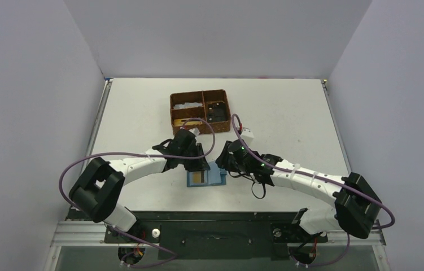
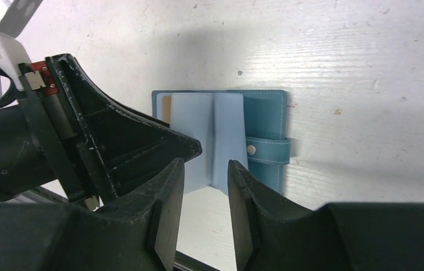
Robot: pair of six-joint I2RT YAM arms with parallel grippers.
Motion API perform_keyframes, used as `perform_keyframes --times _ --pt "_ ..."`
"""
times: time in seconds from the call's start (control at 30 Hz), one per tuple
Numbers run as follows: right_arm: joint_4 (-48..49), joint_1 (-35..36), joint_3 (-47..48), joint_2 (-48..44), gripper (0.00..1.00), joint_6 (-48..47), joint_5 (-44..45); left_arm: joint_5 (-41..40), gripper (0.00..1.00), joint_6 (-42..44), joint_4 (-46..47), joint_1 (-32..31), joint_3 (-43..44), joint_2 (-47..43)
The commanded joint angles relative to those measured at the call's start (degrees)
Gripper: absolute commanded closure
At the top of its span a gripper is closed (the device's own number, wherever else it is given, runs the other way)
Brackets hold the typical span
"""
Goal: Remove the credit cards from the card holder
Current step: Remove the credit card from the card holder.
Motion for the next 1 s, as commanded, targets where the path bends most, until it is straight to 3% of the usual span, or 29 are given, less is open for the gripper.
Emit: perform_keyframes --times 0.0,0.3,0.97 --pt "-3.15 -0.24 -2.05 -4.26 0.69 0.26 3.69 0.0 0.72 -1.36 4.41 -2.01 3.68 2.16" --pt "-6.0 -0.07 -5.03 -10.0 0.69 1.11 5.72 0.07 0.58 -3.09 7.65 -5.06 5.95 7.08" --pt "-7.47 0.37 -5.48 -12.33 0.69 1.37 6.64 0.03 0.52 -4.06 12.82 -5.54 3.83 13.37"
